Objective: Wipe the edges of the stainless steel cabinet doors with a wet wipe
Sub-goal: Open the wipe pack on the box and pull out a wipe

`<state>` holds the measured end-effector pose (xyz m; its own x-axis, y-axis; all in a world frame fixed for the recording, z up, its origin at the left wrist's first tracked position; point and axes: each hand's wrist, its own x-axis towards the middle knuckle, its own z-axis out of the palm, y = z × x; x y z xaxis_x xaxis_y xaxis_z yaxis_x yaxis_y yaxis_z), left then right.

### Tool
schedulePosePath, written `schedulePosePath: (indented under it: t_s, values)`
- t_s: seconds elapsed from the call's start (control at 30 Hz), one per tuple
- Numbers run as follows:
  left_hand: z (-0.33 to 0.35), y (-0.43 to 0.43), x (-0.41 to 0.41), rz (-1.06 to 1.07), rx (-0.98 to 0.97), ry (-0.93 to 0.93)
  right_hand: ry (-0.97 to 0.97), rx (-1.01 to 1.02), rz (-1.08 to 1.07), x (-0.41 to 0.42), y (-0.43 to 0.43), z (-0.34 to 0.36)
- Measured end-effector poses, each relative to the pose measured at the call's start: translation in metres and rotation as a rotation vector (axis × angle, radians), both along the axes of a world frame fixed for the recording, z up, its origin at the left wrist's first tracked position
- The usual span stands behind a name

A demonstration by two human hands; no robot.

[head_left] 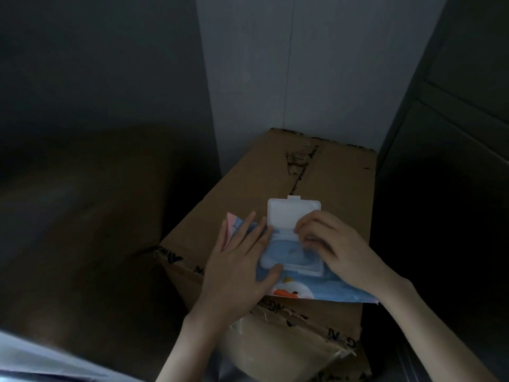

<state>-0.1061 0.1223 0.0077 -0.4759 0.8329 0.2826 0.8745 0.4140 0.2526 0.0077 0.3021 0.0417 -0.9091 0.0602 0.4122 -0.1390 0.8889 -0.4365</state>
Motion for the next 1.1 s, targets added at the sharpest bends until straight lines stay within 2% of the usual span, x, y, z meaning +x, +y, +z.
schedulePosePath:
  t_s: [0.07, 0.1, 0.27, 0.37, 0.47, 0.77, 0.9, 1.1]
  values:
    - [0.000, 0.000, 0.001, 0.010, 0.007, -0.013, -0.030, -0.254, 0.025, 0.010, 0.007, 0.003]
    - [0.000, 0.000, 0.001, 0.014, 0.006, -0.012, -0.058, -0.317, 0.029, 0.015, 0.010, 0.005]
    - [0.000, 0.001, 0.001, 0.022, -0.007, -0.004, -0.132, -0.333, 0.015, 0.025, 0.010, 0.003]
    - [0.001, 0.000, 0.002, 0.023, -0.004, -0.007, -0.093, -0.235, -0.103, 0.022, 0.007, 0.000]
    - [0.003, 0.000, 0.002, 0.012, -0.011, 0.005, -0.158, -0.096, -0.204, 0.016, 0.006, -0.001]
    - [0.007, 0.001, 0.007, -0.008, -0.027, 0.042, -0.310, 0.122, -0.173, -0.013, 0.001, 0.005]
    - [0.003, 0.004, 0.006, -0.080, -0.002, -0.055, -0.365, 0.166, -0.182, -0.018, 0.002, 0.005]
    - [-0.003, 0.009, 0.010, -0.008, 0.002, -0.066, -0.355, 0.282, -0.153, -0.016, -0.004, 0.003]
